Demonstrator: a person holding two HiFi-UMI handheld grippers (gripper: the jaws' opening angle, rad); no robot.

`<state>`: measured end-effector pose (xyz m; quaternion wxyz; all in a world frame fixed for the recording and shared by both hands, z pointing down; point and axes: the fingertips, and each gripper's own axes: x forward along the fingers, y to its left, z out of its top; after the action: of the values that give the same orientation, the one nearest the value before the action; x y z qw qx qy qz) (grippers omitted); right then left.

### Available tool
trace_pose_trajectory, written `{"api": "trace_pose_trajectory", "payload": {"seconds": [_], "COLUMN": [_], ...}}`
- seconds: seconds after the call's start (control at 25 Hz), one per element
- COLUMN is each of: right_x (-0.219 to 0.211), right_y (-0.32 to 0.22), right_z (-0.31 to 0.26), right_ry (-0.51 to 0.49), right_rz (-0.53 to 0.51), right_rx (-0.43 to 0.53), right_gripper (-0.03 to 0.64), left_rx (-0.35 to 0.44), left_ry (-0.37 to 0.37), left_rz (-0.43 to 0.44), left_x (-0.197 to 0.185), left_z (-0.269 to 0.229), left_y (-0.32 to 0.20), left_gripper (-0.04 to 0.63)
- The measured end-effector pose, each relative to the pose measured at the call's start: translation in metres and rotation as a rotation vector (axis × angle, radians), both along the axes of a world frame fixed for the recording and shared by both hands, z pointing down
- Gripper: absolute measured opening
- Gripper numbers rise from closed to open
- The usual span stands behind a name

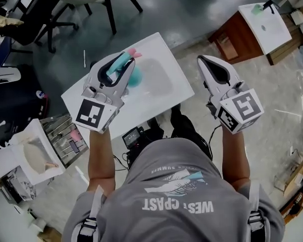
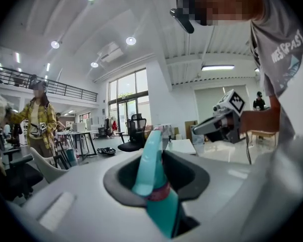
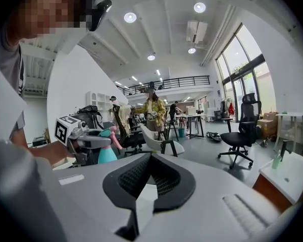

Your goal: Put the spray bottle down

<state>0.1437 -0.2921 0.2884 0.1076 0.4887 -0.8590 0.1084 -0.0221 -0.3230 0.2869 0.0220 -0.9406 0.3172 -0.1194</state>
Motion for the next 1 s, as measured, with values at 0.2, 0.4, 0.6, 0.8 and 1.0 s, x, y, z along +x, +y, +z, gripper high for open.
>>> {"api": "trace_pose_trajectory", "payload": {"seconds": [0.2,0.4,0.6,0.8,1.0], "right_x": [0.0,0.009,0.015,0.018,0.02], "right_y": [-0.024,-0.043,-0.061,-0.074,-0.085], "right_z": [0.012,0.025,0.044,0.064,0.082], "right_ry": [-0.009,-0.017,-0.019,-0.021,-0.016], "right_rz": [-0.056,-0.08,-0.102,-0.12,-0.127], "right_rx": [-0.022,-0.046,-0.074,-0.105,-0.13], "right_gripper": [0.002,0.002,0.002,0.002,0.002], "left_rx": [-0.02,-0.013,-0.043,-0.085,-0.09], "left_ry": [-0.007,0.001,0.006,0.004,0.016], "left_rz": [-0.049,-0.102,-0.137,-0.167,-0.183], "left_x": [0.003,0.006,0.011,0.014,0.017], "left_z": [0.011,0.022,0.042,0.066,0.087], "left_y": [-0.022,-0.046,-0.068,-0.084,-0.102], "left_gripper": [0.094,0.094,0.094,0.09,0.087]}}
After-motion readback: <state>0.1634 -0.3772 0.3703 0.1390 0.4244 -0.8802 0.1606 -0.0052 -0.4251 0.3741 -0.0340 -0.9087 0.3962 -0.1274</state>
